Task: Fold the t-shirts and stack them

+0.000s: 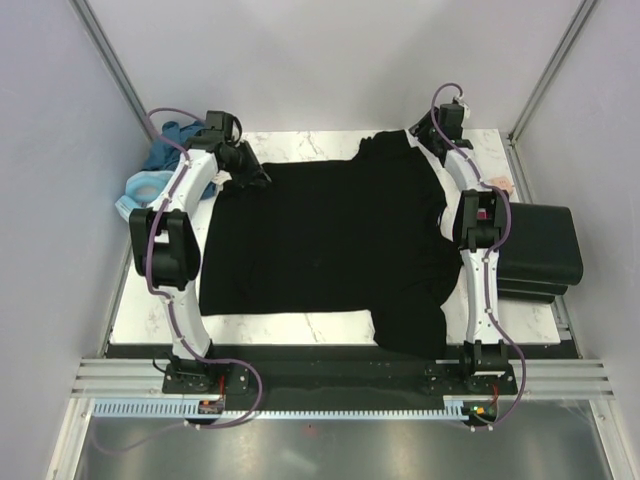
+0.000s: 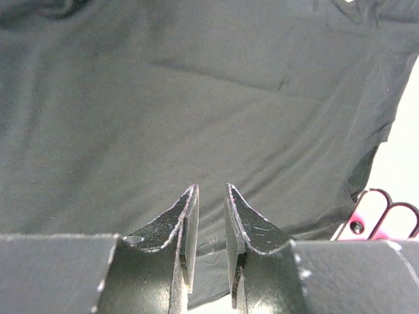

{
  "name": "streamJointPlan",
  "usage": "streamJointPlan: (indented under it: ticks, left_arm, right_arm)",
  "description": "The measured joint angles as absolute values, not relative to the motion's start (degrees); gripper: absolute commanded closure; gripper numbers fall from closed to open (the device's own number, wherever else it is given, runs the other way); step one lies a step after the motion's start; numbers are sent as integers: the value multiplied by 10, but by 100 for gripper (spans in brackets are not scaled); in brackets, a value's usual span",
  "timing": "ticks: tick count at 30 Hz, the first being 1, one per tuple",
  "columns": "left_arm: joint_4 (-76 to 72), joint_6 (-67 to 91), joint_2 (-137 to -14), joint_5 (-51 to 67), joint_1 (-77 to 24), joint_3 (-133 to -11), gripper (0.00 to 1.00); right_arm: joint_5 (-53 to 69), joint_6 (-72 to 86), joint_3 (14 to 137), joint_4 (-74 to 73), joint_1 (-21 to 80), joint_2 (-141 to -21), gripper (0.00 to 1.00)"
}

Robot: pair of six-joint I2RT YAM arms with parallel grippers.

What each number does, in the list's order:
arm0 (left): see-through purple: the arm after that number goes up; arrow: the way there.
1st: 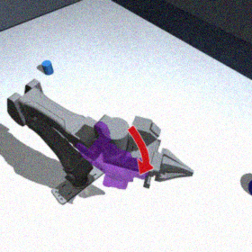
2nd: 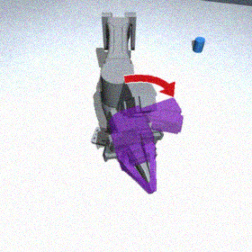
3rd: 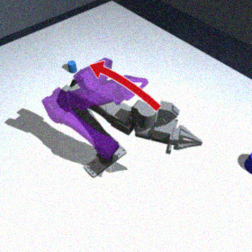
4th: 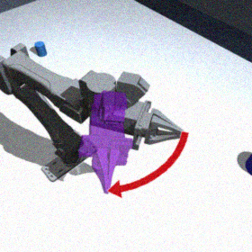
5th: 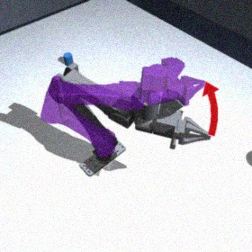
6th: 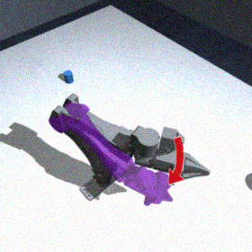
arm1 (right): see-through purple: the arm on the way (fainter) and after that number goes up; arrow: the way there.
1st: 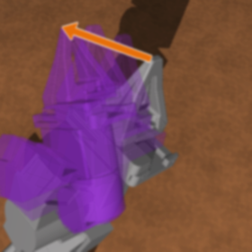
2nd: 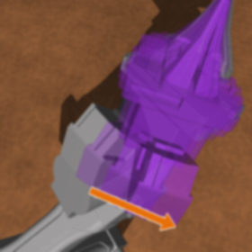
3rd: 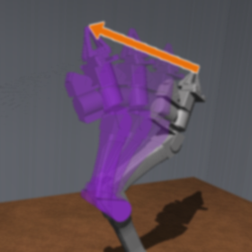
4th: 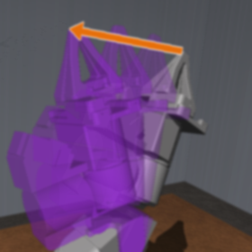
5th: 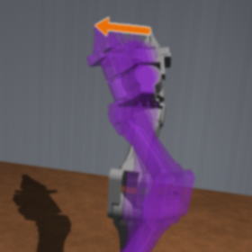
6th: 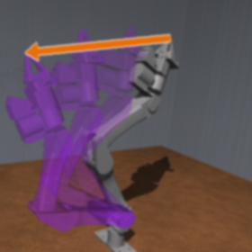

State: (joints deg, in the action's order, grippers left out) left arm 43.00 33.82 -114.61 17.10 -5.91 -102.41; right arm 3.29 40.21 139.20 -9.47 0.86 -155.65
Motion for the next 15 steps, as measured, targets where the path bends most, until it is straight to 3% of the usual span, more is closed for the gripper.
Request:
streamJointPlan:
  ticks: [15]
  left_arm:
    - [431,338,-1073,166,-68,-1009,71]
  right_arm:
    - [87,436,1431,-115,12,-1561,49]
